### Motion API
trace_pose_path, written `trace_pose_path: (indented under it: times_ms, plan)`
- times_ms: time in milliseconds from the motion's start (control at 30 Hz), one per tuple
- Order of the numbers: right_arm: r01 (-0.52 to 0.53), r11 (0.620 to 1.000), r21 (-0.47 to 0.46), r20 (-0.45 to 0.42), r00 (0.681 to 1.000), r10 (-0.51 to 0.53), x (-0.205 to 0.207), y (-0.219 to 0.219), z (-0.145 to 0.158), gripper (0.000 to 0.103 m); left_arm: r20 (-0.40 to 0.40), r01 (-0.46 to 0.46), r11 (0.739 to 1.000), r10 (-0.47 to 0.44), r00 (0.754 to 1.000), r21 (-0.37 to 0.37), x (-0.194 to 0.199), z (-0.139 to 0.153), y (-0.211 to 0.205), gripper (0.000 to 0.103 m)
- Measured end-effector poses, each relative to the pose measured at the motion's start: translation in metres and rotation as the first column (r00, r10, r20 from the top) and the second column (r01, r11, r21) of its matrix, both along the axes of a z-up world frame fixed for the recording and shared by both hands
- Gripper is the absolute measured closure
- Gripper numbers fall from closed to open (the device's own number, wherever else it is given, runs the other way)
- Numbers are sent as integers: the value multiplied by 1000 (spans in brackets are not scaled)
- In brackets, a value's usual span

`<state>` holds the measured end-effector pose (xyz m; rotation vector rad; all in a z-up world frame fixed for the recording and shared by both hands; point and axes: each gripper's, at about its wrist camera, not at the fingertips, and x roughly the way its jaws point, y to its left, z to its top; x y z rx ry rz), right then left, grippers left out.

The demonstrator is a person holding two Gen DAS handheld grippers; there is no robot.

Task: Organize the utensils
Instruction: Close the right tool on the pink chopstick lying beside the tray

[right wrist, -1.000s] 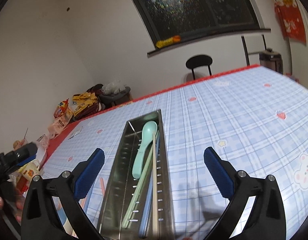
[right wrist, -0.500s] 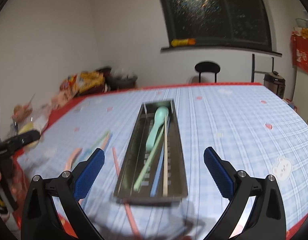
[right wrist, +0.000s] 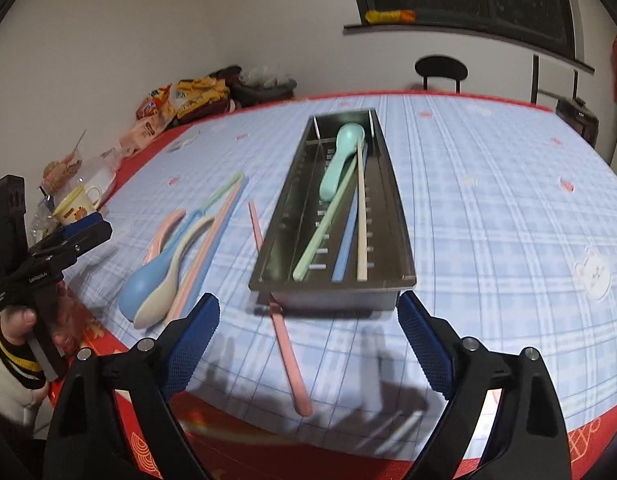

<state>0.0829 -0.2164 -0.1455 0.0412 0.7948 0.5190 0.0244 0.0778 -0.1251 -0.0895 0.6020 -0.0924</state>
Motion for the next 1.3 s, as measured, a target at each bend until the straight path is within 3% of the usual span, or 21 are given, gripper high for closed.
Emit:
trace_pose_path:
  times_ms: [267,567,867,967,1300]
  plan:
    - [-15,997,-76,-26,1000,13,-4,11,-8,18,-8,6,1000,-6,1000,-25,0,-3,2,6]
    - [-51,990,-134,-55,997,44,-5,21,-14,59,0,9,1000,-9,1000,8,-1,-2,-4,6]
    - [-99,981,-169,-89,992,85,-4,33,-21,73,-12,15,1000,-16,1000,-25,1,-2,1,6]
    - [-132,973,-188,-95,989,116,-6,43,-21,87,-13,17,1000,-17,1000,-26,1,-3,2,6]
    - [-213,950,-227,-82,976,199,-9,86,-20,89,-7,29,1000,-29,1000,-8,-1,-3,-3,6]
